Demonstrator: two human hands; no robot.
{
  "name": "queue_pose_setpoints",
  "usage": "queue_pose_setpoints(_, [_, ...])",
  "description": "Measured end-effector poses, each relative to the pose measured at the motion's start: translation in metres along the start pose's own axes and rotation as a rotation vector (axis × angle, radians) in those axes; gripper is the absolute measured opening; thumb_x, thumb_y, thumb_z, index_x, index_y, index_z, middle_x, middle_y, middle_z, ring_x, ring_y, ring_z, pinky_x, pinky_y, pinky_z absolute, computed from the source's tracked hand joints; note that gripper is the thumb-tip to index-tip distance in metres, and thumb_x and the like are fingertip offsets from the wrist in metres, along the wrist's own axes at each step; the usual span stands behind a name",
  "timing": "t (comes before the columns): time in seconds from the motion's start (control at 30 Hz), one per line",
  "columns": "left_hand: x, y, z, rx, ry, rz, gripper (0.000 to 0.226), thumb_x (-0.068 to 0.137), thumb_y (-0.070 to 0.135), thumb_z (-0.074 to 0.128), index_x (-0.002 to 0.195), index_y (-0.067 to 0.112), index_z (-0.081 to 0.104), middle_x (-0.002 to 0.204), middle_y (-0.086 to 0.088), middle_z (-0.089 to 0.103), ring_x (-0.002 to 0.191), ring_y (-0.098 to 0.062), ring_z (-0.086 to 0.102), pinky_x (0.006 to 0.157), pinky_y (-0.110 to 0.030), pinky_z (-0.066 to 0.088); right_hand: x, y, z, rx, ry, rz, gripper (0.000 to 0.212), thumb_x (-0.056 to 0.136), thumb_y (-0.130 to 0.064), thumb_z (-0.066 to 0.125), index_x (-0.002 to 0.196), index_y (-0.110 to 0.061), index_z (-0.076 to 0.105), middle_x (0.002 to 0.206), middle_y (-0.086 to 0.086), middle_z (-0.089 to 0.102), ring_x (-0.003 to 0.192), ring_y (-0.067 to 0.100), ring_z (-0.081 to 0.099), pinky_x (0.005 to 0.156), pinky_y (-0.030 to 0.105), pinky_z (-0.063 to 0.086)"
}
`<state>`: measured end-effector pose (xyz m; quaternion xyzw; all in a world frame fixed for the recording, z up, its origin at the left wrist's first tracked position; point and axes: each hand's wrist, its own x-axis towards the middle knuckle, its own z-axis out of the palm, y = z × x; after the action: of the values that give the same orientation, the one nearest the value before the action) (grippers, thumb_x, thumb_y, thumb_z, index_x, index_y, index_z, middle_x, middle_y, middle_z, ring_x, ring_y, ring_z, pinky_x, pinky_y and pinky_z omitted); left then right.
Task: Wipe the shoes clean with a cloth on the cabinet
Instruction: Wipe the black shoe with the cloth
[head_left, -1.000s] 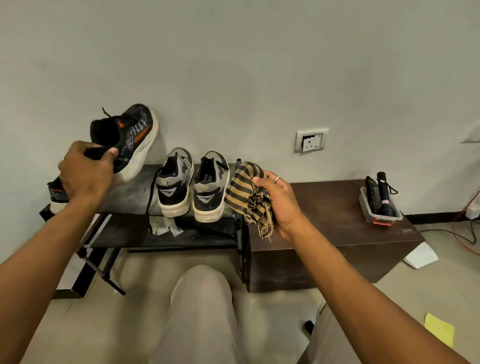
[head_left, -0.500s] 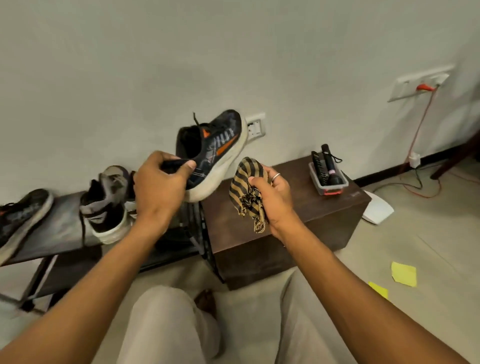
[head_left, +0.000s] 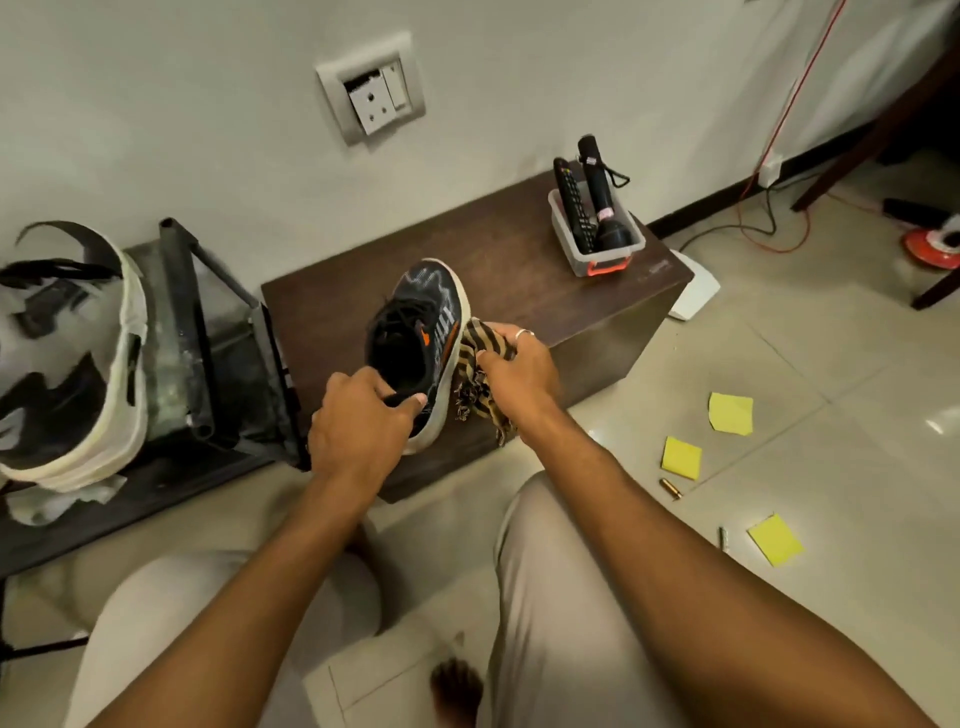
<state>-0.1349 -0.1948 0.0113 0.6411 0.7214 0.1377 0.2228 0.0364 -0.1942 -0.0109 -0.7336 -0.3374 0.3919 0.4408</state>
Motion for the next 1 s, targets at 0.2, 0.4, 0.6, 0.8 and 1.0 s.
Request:
queue_pose_setpoints(0.2, [0.051,0.016,0.01,0.049,0.028,0.188,0.08,0.078,0.072,0.068,0.136,0.023,0.044,0.156,-0.008,0.029,0.15,-0.04,0.022,0.115,-0.069,0.025,0.009,0.013,0.013,-0.1,-0.114,-0.137,0.039,0.099,-0.009,0.056,0.13,-0.029,0.07,0.123,-0.009,0.072,0.11,0.01,0.066,0.096,0.031,0.055])
queue_pose_setpoints(0.4, [0.096,-0.003,0.024,-0.273,-0.193,0.164,0.047,0.1,0.032,0.062,0.145,0.029,0.049,0.157,-0.006,0.039,0.142,-0.02,0.039,0.113,-0.037,0.032,0.019,0.024,0.025,-0.191,-0.162,-0.208,0.039,0.102,-0.023,0.055,0.139,-0.035,0.062,0.132,-0.005,0.062,0.12,0.008,0.059,0.105,0.026,0.048])
queue_pose_setpoints(0.6, [0.102,-0.01,0.037,-0.329,-0.241,0.158,0.047,0.101,0.021,0.061,0.144,0.036,0.05,0.167,0.001,0.024,0.155,-0.023,0.016,0.125,-0.043,0.019,0.025,0.015,0.04,-0.298,-0.157,-0.334,0.027,0.097,-0.018,0.069,0.122,-0.022,0.075,0.116,-0.006,0.06,0.109,0.009,0.061,0.099,0.026,0.05])
queue_pose_setpoints(0.8, [0.099,-0.015,0.038,-0.348,-0.26,0.16,0.051,0.104,0.016,0.054,0.149,0.037,0.044,0.17,0.005,0.014,0.157,-0.025,-0.004,0.126,-0.053,0.004,0.008,0.014,0.036,-0.591,-0.382,-0.682,0.021,0.095,-0.014,0.068,0.113,-0.018,0.078,0.114,0.0,0.061,0.101,0.019,0.064,0.087,0.036,0.056])
queue_pose_setpoints(1.0, [0.1,-0.014,0.037,-0.326,-0.28,0.157,0.053,0.105,0.007,0.049,0.15,0.036,0.044,0.171,0.005,0.009,0.157,-0.026,-0.008,0.126,-0.051,-0.007,0.055,-0.008,0.045,-0.888,-0.272,-0.644,0.022,0.097,-0.013,0.062,0.113,-0.016,0.076,0.117,0.004,0.06,0.098,0.029,0.065,0.083,0.046,0.055])
